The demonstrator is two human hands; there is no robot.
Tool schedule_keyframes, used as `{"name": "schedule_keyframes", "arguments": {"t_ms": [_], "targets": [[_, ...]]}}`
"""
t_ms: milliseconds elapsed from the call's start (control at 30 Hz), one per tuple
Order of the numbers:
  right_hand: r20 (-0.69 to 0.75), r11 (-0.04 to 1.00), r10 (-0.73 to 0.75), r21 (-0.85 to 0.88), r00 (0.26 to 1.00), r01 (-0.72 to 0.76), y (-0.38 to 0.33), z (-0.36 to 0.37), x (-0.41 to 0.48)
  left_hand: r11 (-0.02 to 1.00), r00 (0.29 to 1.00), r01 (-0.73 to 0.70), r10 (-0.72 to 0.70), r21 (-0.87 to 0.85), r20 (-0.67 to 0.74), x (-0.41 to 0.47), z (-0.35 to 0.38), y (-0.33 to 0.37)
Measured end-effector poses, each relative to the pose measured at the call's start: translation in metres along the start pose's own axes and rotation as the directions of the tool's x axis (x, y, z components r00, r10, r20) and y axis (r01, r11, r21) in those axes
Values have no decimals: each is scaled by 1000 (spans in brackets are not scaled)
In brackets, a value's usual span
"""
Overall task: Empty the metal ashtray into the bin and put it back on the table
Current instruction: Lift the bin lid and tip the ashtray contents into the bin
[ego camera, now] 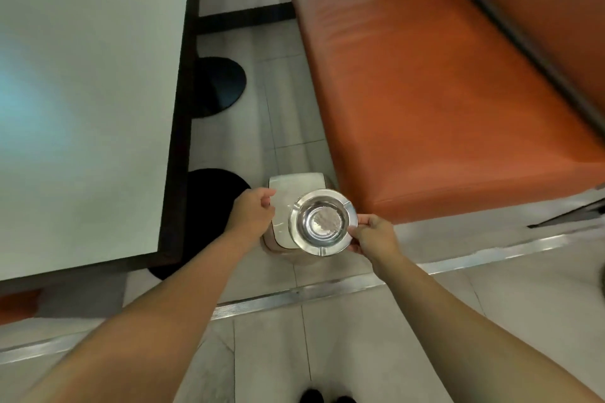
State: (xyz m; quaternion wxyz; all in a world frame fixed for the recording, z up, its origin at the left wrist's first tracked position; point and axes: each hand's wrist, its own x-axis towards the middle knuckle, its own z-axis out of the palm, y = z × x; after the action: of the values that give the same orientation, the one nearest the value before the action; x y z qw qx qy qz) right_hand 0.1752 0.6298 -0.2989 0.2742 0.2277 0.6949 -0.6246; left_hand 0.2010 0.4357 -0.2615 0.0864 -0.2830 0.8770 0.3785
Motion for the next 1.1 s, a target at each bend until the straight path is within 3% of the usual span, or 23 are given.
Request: {"name": "schedule_keyframes", "arguments": {"t_ms": [200, 333, 667, 800, 1100], "targets": [[19, 995, 70, -78, 997, -68, 50, 10, 41, 952, 1000, 22, -15, 305, -25, 41, 40, -41], [39, 989, 90, -125, 995, -85, 63, 17, 65, 935, 1000, 12, -7, 355, -15, 69, 58, -58], [67, 979, 33, -203, 997, -18, 68, 37, 99, 794, 965, -192, 259, 577, -35, 112, 72, -56], [58, 962, -28, -269, 998, 43, 68, 47, 105, 798, 952, -222, 301, 560, -51, 114, 75, -51], [41, 944, -79, -317, 996, 88, 77, 72, 119, 895, 920, -321, 372, 309, -122, 103, 74, -63]]}}
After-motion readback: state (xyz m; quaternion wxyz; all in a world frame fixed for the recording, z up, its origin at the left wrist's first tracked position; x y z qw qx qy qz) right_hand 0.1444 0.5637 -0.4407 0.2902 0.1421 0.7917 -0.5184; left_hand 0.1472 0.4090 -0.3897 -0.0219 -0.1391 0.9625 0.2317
